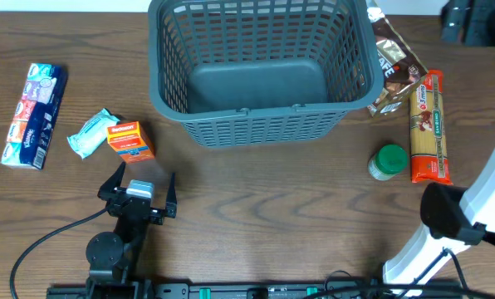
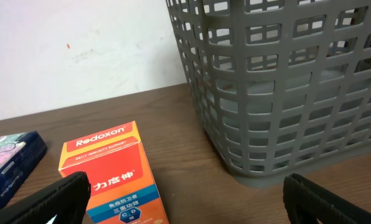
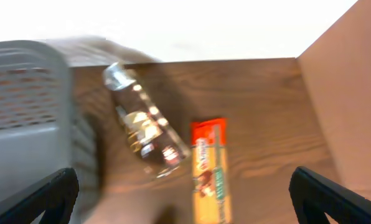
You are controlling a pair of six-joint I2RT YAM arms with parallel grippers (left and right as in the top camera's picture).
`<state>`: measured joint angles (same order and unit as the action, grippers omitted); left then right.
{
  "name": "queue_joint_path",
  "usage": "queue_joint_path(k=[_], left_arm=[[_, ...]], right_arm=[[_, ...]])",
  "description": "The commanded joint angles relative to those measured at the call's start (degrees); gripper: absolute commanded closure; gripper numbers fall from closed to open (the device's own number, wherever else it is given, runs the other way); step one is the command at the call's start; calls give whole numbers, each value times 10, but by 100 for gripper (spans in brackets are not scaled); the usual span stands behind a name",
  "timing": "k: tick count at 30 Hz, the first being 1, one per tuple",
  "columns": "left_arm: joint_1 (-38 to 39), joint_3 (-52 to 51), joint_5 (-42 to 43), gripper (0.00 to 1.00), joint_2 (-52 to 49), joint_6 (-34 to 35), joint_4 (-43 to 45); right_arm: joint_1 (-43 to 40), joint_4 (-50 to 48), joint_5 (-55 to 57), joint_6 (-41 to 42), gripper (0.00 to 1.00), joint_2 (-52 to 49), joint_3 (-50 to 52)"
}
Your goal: Pack container
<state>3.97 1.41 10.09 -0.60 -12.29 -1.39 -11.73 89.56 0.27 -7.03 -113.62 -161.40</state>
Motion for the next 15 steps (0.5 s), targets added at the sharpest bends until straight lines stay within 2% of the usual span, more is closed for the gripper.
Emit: queue_joint_path(k=[1, 5, 12, 15], left_arm=[[1, -12, 3, 1, 3, -7, -15], [1, -12, 3, 1, 3, -7, -15], [1, -12, 3, 2, 3, -7, -15], [1, -12, 3, 1, 3, -7, -15]], right_arm=[[-21, -20, -73, -126, 1, -25, 30], [-30, -59, -98, -190, 1, -64, 74], [-29, -127, -118, -225, 1, -151, 124], [-28, -132, -159, -261, 1, -191, 124]])
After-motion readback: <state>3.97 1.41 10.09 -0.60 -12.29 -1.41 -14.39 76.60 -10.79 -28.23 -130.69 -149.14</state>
